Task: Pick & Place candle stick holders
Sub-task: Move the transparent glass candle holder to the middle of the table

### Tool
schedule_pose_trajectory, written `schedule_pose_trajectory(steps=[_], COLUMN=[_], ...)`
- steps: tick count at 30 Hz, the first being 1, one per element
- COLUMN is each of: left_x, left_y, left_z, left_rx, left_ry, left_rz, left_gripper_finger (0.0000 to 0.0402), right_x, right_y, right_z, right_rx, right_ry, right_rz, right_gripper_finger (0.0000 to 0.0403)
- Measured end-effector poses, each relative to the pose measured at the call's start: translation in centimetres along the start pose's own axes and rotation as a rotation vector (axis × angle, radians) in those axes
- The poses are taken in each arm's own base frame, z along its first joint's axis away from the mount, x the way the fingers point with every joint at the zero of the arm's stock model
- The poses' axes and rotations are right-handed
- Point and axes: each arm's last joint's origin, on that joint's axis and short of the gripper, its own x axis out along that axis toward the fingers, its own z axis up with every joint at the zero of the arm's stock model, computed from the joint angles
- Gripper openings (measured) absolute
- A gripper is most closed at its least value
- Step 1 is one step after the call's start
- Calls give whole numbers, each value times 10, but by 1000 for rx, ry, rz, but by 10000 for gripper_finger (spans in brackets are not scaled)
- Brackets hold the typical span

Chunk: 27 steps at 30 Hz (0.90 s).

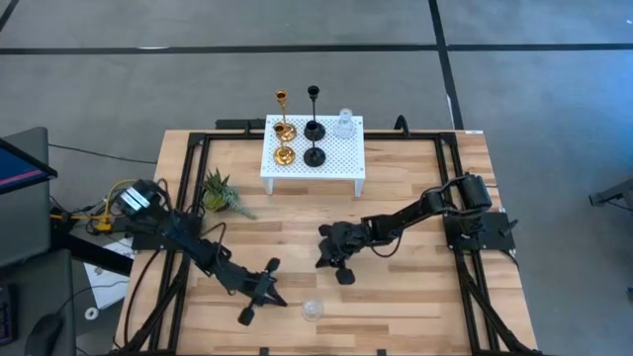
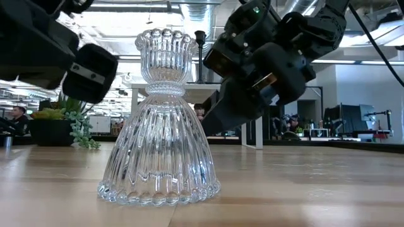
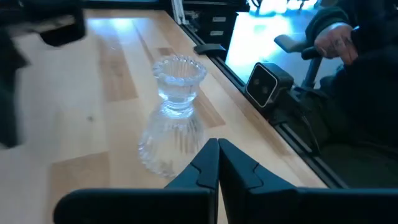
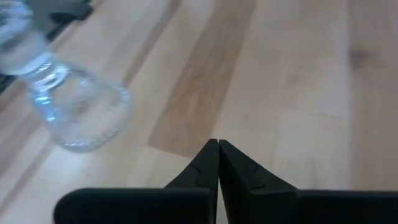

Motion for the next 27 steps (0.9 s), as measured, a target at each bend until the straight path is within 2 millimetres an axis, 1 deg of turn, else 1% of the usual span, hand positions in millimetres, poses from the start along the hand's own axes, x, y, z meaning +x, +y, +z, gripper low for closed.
schedule_pose_trajectory(steps=[6,8,12,15,17,21,24,27], left_x=[30,41,55,65,70,80,88,94], left_y=[-4,-5,-8,-10,-7,6,16,21], left_z=[-5,-3,6,8,6,-1,-2,0], left_rx=[-11,-14,-58,-81,-86,-151,-198,-217], left_ry=[24,13,-21,-30,-22,-11,-24,-40], left_rz=[-13,-9,-33,-35,-23,27,58,76], left_gripper_finger=[3,3,3,3,3,3,3,3], right_x=[-2,-2,-2,-2,-2,-2,-3,-4], right_y=[-8,-11,-11,-11,-11,-12,-15,-17], right_z=[1,1,1,1,1,0,-2,-4], right_rx=[33,51,53,53,53,56,61,82], right_ry=[-10,-15,-18,-19,-19,-12,7,34], right_rz=[-56,-78,-98,-102,-104,-124,-173,-203], right_gripper_finger=[0,0,0,0,0,0,0,0])
